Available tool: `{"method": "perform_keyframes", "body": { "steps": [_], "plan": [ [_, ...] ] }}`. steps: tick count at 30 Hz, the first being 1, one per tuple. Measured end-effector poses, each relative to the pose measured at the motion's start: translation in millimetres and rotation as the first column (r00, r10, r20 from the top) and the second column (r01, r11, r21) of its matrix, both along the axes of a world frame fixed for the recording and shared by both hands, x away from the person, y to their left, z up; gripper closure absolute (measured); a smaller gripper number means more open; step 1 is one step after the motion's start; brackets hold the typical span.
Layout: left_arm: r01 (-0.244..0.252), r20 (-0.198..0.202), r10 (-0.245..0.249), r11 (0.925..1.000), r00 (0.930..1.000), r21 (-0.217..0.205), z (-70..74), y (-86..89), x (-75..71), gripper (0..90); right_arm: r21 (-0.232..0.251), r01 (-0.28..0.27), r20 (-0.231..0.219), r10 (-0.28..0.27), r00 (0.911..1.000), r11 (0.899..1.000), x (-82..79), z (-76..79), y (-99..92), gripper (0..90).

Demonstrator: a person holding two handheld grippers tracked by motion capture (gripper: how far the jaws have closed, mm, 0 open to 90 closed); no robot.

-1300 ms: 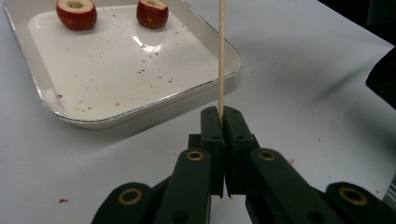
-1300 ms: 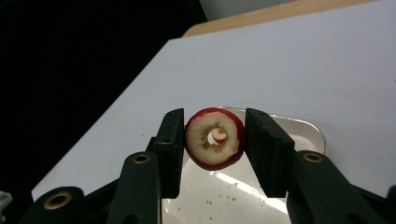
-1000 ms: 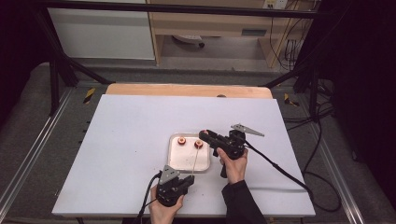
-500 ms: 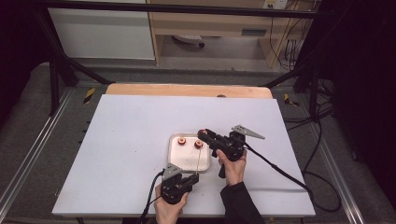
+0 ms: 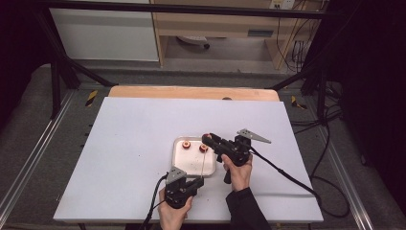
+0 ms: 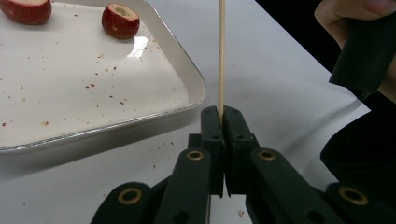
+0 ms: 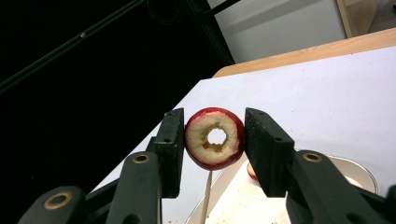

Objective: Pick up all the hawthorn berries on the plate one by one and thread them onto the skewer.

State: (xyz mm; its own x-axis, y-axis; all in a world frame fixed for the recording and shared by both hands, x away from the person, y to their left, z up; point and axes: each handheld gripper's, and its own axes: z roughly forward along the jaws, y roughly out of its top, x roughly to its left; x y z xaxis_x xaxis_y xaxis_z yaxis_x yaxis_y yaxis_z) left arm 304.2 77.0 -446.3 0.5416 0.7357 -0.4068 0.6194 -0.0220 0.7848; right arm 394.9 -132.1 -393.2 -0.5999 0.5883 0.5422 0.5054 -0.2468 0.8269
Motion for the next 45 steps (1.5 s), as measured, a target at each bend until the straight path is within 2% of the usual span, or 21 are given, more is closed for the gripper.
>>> {"method": "perform_keyframes", "body": {
  "steps": [9,15,18,25,31,37,45],
  "plan": [
    [-0.017,-0.015,0.017,0.9993,0.9998,-0.033,3.5,-0.6,2.4,88.2,-0.014,-0.017,-0.002,0.017,0.9999,1.000,-2.8,-5.3,3.8,59.8],
    [-0.018,-0.028,0.018,0.9995,0.9995,-0.026,3.2,0.3,6.6,88.4,-0.029,-0.029,0.002,0.029,0.9996,0.999,-6.1,-9.5,6.7,59.8],
    [-0.020,-0.018,0.020,0.9994,0.9996,-0.029,4.3,0.6,7.1,88.4,-0.034,-0.047,-0.011,0.046,0.9989,0.998,-6.6,-9.5,6.4,59.9],
    [-0.019,0.000,0.019,0.9997,0.9998,0.013,7.9,2.0,13.0,88.5,-0.042,-0.071,-0.025,0.070,0.9973,0.997,-10.8,-12.5,8.6,59.9],
    [-0.021,0.009,0.021,0.9996,0.9997,0.017,8.5,3.7,16.8,88.5,-0.079,-0.095,-0.048,0.092,0.9947,0.992,-14.9,-19.0,11.6,60.0],
    [-0.033,0.032,0.032,0.9987,0.9990,0.038,11.5,7.6,20.5,88.5,-0.090,-0.126,-0.069,0.120,0.9903,0.988,-20.3,-27.0,16.3,60.0],
    [-0.022,0.039,0.021,0.9985,0.9990,0.049,13.1,9.4,23.9,88.6,-0.111,-0.137,-0.072,0.130,0.9889,0.984,-26.0,-31.9,19.0,60.0]
  ]
}}
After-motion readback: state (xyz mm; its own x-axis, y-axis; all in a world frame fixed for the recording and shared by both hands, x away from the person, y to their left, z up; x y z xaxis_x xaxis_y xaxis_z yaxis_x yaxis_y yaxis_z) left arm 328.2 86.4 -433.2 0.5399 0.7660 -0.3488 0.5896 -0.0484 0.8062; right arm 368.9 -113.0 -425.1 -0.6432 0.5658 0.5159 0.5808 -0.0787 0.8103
